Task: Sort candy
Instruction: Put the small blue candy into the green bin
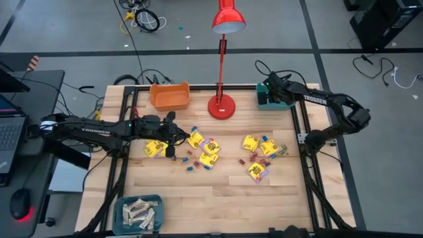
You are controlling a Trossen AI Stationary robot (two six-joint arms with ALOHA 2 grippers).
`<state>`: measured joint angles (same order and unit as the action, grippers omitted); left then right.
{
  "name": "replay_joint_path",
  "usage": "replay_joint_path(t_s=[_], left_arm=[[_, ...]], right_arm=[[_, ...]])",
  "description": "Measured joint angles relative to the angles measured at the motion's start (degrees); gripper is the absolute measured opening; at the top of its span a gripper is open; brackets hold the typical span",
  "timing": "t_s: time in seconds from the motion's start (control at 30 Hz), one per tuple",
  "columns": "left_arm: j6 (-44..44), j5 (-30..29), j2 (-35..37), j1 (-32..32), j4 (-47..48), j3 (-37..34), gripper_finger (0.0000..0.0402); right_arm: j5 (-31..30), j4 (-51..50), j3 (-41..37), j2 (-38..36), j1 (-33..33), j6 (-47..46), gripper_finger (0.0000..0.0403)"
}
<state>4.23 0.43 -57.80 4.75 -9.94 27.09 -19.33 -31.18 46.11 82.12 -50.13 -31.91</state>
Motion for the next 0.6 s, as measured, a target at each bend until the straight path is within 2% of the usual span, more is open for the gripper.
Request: replay_joint_path(t_s=[0.3, 0.6], left_arm=[[-0.02, 0.00, 0.00, 0.00, 0.27, 0.00, 0.0023], [-0.04, 0.00, 0.00, 0.00, 0.57, 0.00, 0.0023]], right_arm=[[-0.09, 2.94, -0.02, 6.31, -0.22, 0.58, 0.0051], [-0.42, 3.49, -0.02, 6.50, -0.37, 0.12, 0.0087]])
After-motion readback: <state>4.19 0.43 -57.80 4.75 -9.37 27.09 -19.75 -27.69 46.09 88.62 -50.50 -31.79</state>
